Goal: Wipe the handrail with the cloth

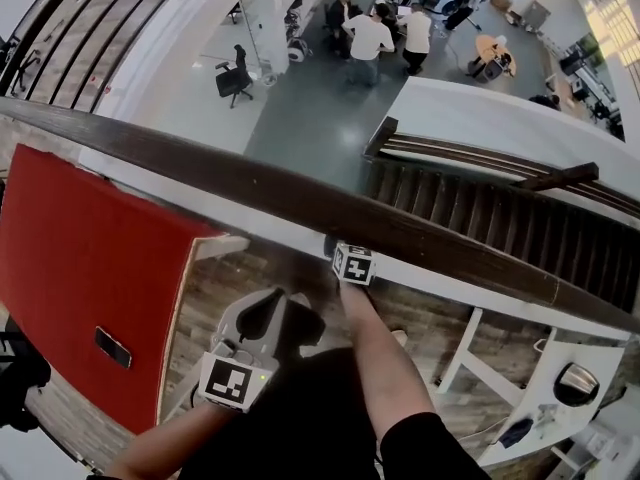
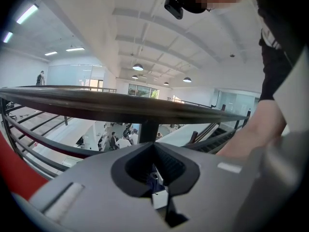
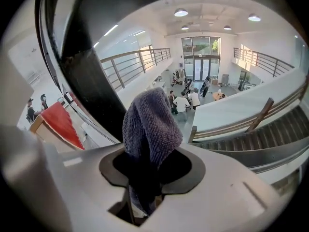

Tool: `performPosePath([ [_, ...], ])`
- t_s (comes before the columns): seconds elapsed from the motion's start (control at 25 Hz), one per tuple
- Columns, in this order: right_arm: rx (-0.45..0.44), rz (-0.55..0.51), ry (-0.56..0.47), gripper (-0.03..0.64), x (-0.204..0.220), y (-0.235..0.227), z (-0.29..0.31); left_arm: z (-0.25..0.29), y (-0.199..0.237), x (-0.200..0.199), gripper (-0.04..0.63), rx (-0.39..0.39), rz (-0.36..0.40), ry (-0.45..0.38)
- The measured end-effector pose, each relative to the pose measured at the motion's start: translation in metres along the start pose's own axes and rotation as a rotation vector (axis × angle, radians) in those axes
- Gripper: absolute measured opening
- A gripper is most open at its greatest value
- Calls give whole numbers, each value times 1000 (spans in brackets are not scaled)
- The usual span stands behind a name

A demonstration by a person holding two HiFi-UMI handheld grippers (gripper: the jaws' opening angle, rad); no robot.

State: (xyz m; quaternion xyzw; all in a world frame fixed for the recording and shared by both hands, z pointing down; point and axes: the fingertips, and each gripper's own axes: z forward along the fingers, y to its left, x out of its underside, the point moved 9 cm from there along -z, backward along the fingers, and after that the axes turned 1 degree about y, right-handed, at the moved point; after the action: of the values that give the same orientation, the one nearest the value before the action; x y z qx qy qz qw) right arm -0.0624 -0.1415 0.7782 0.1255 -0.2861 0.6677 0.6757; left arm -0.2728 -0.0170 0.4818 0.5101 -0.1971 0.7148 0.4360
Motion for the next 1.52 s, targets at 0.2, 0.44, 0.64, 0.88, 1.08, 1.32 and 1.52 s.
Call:
performPosePath([
  [0.2, 45, 41, 6, 129, 2, -15, -10, 8, -6, -5, -2, 39, 8, 13],
  [0.44, 55, 68, -3, 129, 8, -41, -21, 9, -22, -1, -2, 48, 11, 29],
  [0.64, 57, 75, -3, 129, 12, -60, -27, 4, -40, 2, -2, 36, 5, 45],
  [0.88, 66, 88, 7, 129, 14, -82, -35, 1, -59, -2, -2, 19, 8, 60],
  [1.08, 62, 75, 5, 129, 18, -104, -43, 3, -80, 1, -2, -2, 2, 68],
  [1.32, 67, 95, 47, 129, 20, -132, -52, 4, -107, -1, -2, -9, -13, 67],
  [1.52, 59, 92, 38, 129, 25, -156, -61, 4, -127, -2, -2, -10, -6, 63],
])
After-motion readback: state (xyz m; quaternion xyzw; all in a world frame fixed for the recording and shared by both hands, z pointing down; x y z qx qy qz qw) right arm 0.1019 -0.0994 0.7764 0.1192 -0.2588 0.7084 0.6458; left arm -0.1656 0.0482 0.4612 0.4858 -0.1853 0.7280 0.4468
